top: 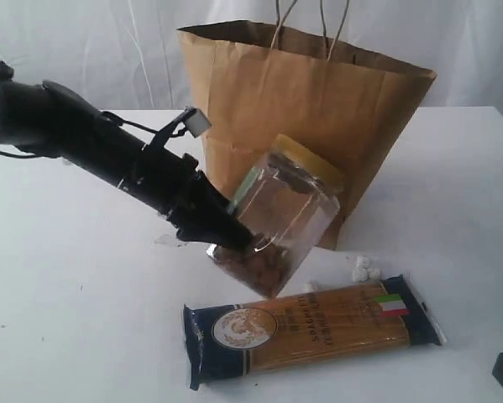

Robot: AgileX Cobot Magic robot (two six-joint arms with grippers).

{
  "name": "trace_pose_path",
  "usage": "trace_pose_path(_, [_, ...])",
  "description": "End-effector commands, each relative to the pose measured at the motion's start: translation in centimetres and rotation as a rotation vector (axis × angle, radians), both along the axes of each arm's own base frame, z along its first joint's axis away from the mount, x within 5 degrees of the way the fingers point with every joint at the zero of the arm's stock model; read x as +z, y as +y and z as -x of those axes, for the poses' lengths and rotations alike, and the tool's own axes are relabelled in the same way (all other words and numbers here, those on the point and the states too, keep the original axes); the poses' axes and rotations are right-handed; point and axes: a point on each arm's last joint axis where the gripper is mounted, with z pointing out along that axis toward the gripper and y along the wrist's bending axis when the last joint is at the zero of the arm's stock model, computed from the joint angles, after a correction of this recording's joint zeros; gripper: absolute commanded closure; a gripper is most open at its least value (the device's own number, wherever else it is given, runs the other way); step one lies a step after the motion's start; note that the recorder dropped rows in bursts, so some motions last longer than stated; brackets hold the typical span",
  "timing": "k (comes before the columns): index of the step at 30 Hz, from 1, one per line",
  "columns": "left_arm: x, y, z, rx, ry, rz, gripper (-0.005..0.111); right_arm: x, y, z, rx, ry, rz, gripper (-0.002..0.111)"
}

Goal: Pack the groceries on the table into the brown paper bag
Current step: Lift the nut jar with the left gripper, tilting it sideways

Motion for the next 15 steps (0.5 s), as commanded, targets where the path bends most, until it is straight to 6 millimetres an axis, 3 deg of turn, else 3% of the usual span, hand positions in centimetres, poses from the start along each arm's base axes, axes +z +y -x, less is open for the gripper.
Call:
trace_pose_path(1, [3.0, 0.6, 1.8, -0.041, 0.052, -0.025, 0.107, 0.0, 0.0, 0.1, -0.002, -0.005, -0.005, 0.108])
trace_pose_path(8, [5.1, 1.9, 3.5, -0.028, 0.031, -0.119, 0.107, 0.0, 0.0, 0.1, -0.002, -0.005, -0.005, 0.108])
trace_pose_path(15, [5.8, 2.3, 4.3, -0.012, 0.034, -0.141, 0.107, 0.0, 0.0, 0.1, -0.002, -0.005, -0.005, 0.108])
